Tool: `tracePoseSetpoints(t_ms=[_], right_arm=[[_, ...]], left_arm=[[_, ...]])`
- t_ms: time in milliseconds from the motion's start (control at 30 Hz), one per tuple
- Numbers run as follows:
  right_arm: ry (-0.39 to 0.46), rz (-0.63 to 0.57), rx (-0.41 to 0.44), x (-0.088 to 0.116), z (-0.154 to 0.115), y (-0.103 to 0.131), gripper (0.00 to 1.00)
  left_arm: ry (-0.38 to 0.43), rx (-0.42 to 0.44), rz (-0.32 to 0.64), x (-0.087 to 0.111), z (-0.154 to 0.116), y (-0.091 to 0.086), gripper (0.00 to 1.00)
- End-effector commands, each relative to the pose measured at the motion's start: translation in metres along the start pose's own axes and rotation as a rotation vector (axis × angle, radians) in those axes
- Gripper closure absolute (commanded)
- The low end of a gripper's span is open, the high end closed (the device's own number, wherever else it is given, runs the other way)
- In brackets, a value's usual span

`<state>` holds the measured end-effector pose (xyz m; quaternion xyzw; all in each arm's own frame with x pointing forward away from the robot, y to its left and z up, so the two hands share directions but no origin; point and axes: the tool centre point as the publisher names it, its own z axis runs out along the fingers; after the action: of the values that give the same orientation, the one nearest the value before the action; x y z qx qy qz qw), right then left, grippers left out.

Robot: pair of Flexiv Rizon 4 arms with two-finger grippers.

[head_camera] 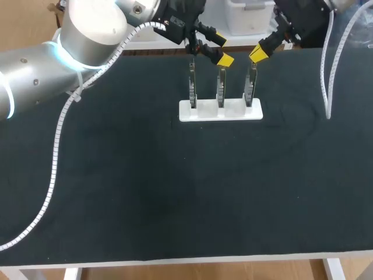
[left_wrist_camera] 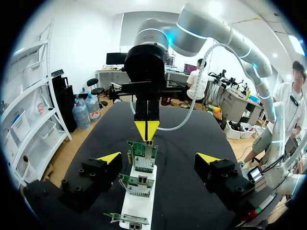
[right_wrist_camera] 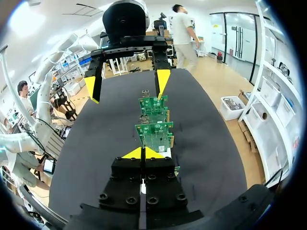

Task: Pick up the optical module with the left hand, and insert it into the network port with the right hand.

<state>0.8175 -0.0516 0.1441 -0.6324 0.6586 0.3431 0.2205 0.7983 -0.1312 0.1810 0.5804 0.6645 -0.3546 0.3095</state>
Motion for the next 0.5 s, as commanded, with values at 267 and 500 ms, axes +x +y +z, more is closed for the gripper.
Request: tracePoseSetpoints(t_ms=[267, 500], right_arm=[[0.002, 0.003, 0.001, 0.0052, 0.004, 0.0023, 1.0], [0.004, 0.005, -0.004, 0.0062, 0.0052, 0.004, 1.0]], left_arm=[[0.0, -0.006, -0.001, 0.0005, -0.0005, -0.0025, 0.0], [0.0, -0.006, -0.001, 0.0005, -0.0005, -0.0025, 0.0]])
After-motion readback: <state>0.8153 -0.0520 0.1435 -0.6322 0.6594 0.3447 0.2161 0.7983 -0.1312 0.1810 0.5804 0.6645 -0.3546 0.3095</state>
